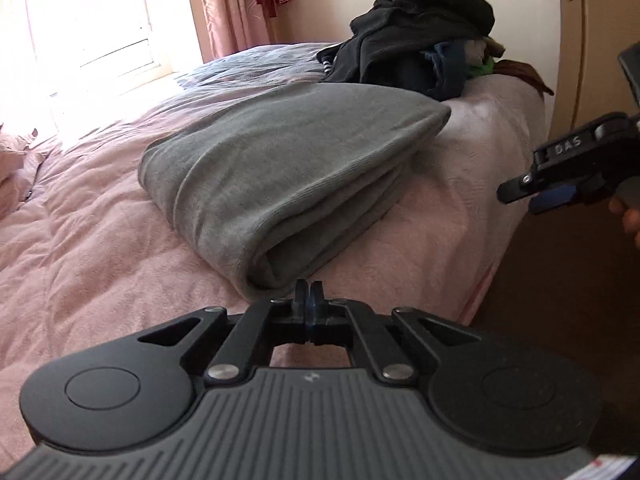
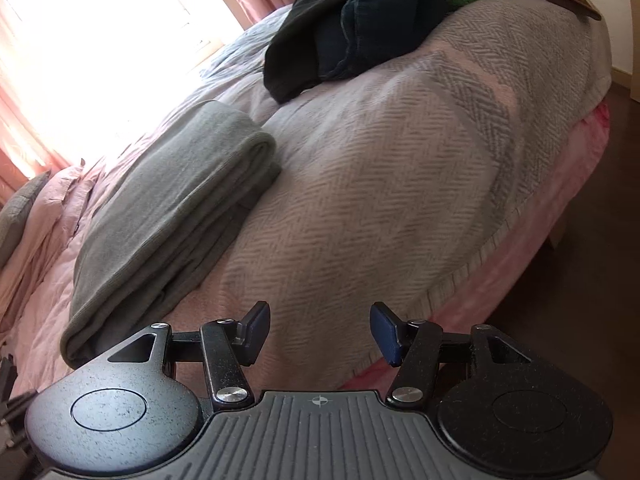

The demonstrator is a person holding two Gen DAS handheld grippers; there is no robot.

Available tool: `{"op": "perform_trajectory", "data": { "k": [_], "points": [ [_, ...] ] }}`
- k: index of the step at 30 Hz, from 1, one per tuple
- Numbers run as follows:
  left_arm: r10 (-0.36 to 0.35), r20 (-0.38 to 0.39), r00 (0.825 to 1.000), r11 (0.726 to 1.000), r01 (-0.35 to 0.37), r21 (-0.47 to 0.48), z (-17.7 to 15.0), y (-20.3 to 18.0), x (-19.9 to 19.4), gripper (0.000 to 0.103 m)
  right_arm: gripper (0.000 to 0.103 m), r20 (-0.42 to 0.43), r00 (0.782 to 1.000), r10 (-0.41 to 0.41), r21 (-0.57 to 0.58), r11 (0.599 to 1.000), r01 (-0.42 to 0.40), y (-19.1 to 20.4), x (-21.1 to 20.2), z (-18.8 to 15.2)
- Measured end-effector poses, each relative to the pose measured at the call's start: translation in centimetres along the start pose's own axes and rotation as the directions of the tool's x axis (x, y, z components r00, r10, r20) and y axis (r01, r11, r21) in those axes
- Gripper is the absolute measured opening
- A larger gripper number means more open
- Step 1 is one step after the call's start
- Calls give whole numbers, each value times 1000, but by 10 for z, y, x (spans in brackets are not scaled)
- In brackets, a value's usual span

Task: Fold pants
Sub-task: 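Grasp the folded sweatpants bundle with both grippers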

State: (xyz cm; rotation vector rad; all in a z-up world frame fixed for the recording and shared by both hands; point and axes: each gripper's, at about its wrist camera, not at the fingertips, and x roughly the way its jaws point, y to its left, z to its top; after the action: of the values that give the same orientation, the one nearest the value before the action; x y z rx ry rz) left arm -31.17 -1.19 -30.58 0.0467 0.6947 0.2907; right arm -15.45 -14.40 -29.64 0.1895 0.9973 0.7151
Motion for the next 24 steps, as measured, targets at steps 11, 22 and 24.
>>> {"op": "perform_trajectory", "data": {
  "k": [11, 22, 24],
  "points": [
    [-168, 39, 985, 744, 152, -651, 21, 141, 12, 45, 63, 84, 977, 194, -42, 981, -191, -1, -2, 77],
    [-276, 112, 955, 488, 239, -840, 40, 183, 90, 72, 76, -181, 921, 344, -127, 921, -369, 36, 114, 175],
    [-269, 100, 958, 485, 224, -845, 40, 187, 99, 73, 76, -244, 901, 359, -107, 913, -393, 35, 135, 181]
  ]
}}
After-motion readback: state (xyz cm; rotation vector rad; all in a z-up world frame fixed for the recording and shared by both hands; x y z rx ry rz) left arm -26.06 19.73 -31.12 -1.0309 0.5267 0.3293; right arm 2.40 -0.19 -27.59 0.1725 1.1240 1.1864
